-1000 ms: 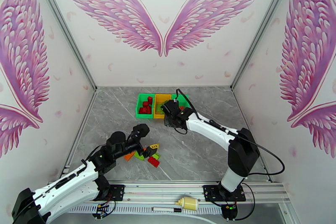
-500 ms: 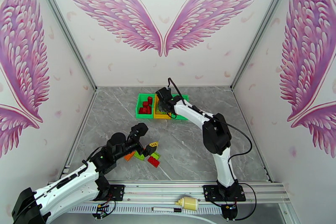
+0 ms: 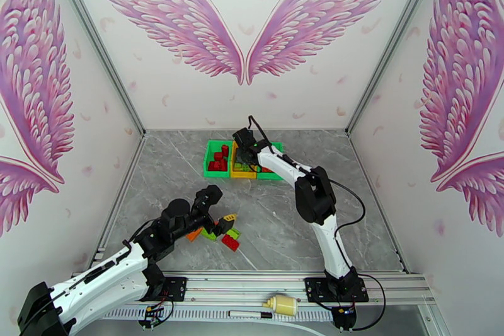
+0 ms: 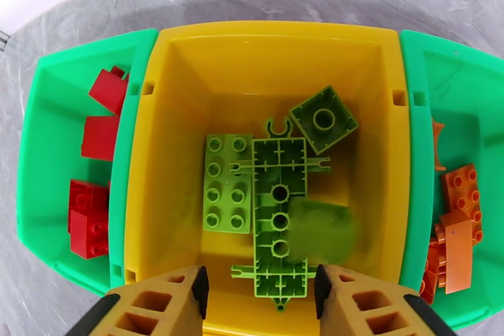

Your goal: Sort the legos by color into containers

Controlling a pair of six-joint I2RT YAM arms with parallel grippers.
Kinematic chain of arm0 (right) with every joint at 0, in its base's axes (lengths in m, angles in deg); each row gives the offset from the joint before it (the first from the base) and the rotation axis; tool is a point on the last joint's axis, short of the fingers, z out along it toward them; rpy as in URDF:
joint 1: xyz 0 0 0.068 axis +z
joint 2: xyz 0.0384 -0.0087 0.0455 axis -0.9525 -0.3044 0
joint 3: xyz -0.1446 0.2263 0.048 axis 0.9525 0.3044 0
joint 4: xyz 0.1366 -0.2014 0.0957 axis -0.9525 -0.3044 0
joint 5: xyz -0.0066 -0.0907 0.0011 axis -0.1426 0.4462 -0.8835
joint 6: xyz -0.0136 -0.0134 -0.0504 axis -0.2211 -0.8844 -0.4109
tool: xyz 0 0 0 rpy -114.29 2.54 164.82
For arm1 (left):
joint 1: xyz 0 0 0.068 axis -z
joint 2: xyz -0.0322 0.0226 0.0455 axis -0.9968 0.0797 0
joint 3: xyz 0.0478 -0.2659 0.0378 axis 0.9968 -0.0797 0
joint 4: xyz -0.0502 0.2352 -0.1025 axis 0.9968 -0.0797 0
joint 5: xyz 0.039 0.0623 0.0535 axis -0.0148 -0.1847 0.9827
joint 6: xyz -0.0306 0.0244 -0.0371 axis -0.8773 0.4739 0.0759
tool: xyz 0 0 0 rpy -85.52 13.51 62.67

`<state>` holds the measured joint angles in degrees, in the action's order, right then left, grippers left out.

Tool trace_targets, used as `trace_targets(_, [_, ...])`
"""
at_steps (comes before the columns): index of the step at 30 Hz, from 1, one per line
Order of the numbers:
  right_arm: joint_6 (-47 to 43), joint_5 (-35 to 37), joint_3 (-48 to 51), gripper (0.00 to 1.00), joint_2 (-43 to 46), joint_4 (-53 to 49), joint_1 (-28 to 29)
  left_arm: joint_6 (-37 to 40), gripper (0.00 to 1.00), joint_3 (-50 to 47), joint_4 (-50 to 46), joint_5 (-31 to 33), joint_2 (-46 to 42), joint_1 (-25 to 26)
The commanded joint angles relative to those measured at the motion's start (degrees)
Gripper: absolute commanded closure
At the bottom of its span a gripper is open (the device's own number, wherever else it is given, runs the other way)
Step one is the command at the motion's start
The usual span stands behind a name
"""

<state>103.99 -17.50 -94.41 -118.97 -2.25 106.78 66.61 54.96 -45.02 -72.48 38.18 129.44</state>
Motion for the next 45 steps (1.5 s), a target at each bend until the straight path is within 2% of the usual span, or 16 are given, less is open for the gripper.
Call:
trace_targets(1, [-1.4, -1.6, 1.8, 0.43, 5.9, 0.4, -0.2, -2.5, 0.01, 2.8, -2.9, 3.8, -0.9, -0.2])
trace_targets(6, [-3.6, -3.0, 9.8, 0.30, 13.4, 4.0, -0.1, -8.5, 0.01, 4.4, -5.3, 11.0, -0.8, -0.3])
trace_targets(11, [-7.7, -5.0, 20.3, 0.18, 22.6, 7.8, -0.1, -20.2, 0.01, 6.3, -12.0, 25.8, -0.9, -0.5])
trace_targets(14, [-9.3, -6.1, 24.7, 0.15, 27.1, 7.2, 0.1, -28.0, 0.01, 8.4, -18.3, 33.1, -0.5, -1.2])
trace_targets(16, [-10.3, -7.1, 27.2, 0.13, 29.9, 6.9, 0.3, -34.7, 0.01, 10.2, -23.9, 36.6, 0.0, -2.3])
trace_targets(21, [-14.0, -9.0, 31.8, 0.09, 36.6, 6.3, 1.9, -49.6, 0.01, 14.8, -37.2, 40.1, 3.4, -4.1])
trace_targets(26, [-18.2, -10.7, 34.3, 0.06, 41.1, 5.6, 4.7, -61.7, 0.01, 17.0, -43.9, 38.0, 8.0, -5.5])
trace_targets(28, [-19.7, -10.9, 34.9, 0.05, 42.3, 4.9, 5.9, -69.5, 0.01, 18.7, -49.5, 35.4, 10.9, -7.3])
trace_targets(31, [-21.6, -11.4, 37.0, 0.04, 44.0, 5.0, 7.3, -71.4, 0.01, 19.1, -50.8, 28.1, 14.7, -10.0])
trace_targets(34, [-22.4, -11.6, 39.6, 0.03, 45.3, 6.3, 7.7, -76.0, 0.01, 18.4, -51.8, 24.1, 16.9, -10.8])
trace_targets(40, [-23.0, -11.8, 43.0, 0.03, 47.1, 8.5, 7.7, -83.0, 0.01, 15.1, -51.6, 19.3, 18.7, -11.1])
trace_targets(45, [-23.2, -11.4, 43.9, 0.03, 48.0, 9.1, 7.7, -86.0, 0.01, 14.8, -53.5, 16.1, 21.4, -11.6])
